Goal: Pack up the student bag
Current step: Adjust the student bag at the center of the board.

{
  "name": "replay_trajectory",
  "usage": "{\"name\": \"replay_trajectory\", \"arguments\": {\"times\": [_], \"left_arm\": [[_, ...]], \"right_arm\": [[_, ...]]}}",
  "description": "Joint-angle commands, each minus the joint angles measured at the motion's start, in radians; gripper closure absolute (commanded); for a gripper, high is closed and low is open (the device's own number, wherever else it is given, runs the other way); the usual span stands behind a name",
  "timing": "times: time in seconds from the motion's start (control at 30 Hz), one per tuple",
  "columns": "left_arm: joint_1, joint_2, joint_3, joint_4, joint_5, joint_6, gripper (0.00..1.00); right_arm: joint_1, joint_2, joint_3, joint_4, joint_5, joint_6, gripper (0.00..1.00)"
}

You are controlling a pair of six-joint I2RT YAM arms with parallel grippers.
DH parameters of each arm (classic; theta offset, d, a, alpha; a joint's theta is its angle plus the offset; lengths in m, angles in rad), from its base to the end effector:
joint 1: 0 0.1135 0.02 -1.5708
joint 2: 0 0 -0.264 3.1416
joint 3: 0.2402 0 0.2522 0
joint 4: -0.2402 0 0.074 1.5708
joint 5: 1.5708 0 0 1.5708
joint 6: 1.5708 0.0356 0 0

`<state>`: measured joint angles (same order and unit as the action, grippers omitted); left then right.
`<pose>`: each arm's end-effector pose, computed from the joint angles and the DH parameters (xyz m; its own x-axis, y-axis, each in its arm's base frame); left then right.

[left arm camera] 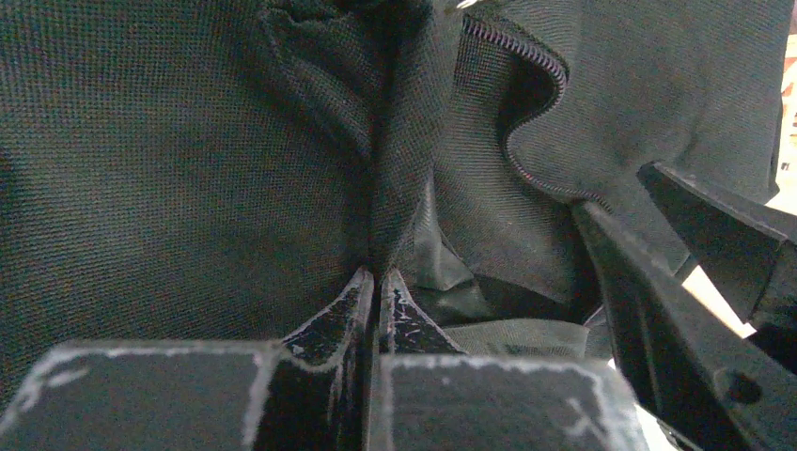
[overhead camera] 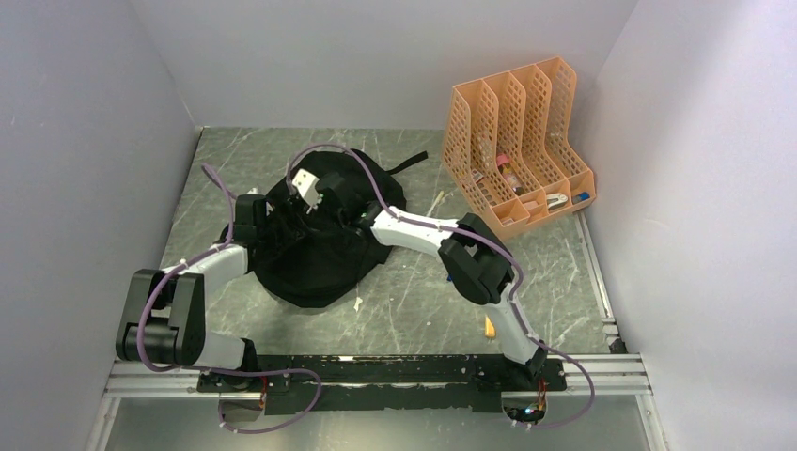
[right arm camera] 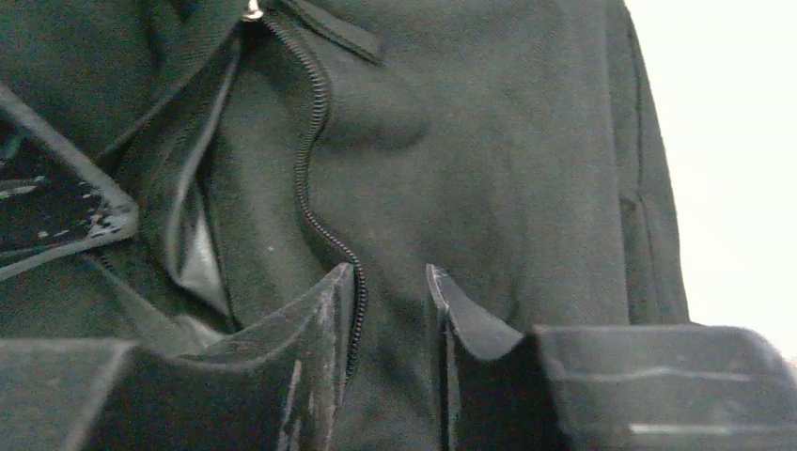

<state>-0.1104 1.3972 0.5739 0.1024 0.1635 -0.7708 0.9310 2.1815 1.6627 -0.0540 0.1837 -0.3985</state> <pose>0.2646 -0.0352 0.1626 -0.6310 -0.6217 -0.4640 -0.2919 0.7445 -0.6005 0.3070 0.4016 0.2013 -0.0277 -0.6763 -0.7361 -0.7680 0.4858 -0.4174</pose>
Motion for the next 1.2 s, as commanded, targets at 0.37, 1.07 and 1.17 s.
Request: {"name": "replay_trajectory", "arguments": {"times": [0.37, 1.07, 1.17], "left_arm": [[-0.002, -0.018, 0.004, -0.061, 0.070, 0.007, 0.95], [-0.002, -0.177, 0.109, -0.137, 0.138, -0.053, 0.55], [-0.002, -0.192, 0.102, -0.158, 0.136, -0.055, 0.54]], "right_arm": [[0.002, -0.100, -0.094, 0.228, 0.167, 0.119, 1.00], [0.002, -0.266, -0.266, 0.397, 0.102, 0.187, 1.00], [0.002, -0.267, -0.269, 0.399, 0.101, 0.199, 1.00]]}}
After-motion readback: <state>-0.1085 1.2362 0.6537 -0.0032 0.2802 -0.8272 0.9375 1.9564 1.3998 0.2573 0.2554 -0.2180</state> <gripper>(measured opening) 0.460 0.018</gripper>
